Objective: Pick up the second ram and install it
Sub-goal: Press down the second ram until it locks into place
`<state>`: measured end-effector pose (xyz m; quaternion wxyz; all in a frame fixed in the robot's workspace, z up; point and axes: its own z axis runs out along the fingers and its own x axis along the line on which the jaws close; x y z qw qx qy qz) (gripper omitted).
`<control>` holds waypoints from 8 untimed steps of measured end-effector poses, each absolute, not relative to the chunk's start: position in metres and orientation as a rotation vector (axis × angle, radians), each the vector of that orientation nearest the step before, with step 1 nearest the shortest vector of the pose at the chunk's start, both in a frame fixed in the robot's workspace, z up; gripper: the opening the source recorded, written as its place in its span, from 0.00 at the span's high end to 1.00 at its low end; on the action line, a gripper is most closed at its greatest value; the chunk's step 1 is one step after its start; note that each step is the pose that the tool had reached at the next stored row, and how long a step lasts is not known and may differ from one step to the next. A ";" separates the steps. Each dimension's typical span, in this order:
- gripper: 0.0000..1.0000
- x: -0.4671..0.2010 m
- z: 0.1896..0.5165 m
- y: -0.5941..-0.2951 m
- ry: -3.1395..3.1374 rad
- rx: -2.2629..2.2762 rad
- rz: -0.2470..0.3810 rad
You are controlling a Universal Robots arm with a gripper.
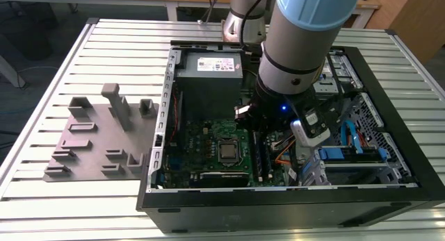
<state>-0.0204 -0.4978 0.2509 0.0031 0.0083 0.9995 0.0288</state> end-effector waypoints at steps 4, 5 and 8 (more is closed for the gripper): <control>0.93 -0.021 0.247 -0.495 3.134 0.028 0.096; 0.93 -0.020 0.246 -0.493 3.134 0.029 0.097; 0.93 -0.020 0.240 -0.485 3.134 0.032 0.097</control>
